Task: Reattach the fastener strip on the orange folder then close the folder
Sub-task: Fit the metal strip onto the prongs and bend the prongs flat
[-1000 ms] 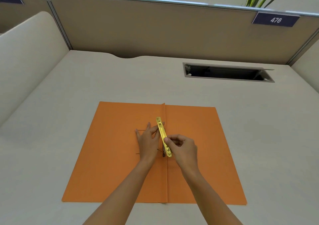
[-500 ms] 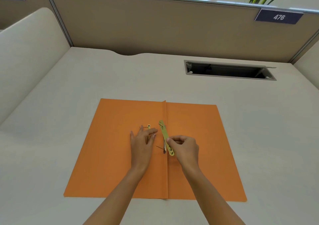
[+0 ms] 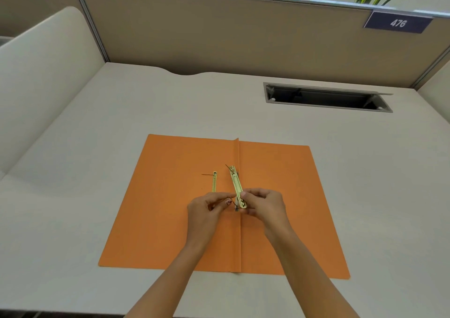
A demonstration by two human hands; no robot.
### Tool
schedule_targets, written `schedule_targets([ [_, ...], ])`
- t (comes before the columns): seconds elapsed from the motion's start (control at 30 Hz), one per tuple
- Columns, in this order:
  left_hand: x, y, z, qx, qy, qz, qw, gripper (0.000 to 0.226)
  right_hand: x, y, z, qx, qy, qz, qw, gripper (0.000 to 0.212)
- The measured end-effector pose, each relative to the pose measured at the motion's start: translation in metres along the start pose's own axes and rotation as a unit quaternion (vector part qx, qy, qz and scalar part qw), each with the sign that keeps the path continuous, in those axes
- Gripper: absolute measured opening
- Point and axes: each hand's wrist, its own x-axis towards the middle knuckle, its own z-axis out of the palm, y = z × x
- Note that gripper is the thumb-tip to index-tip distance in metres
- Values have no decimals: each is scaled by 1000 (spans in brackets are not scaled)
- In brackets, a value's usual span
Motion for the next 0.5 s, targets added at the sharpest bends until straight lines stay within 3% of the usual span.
schedule_targets([
  [0.13, 1, 0, 2, 11, -4, -3, 1000, 14, 0, -8, -5, 52, -36, 33, 997, 16],
  [0.27, 2, 0, 2, 35, -16, -18, 999, 16, 1, -18, -9, 104, -69, 53, 991, 7],
  [0.5, 6, -2, 3, 118, -33, -6, 992, 11, 7, -30, -11, 87, -85, 94, 988, 6],
])
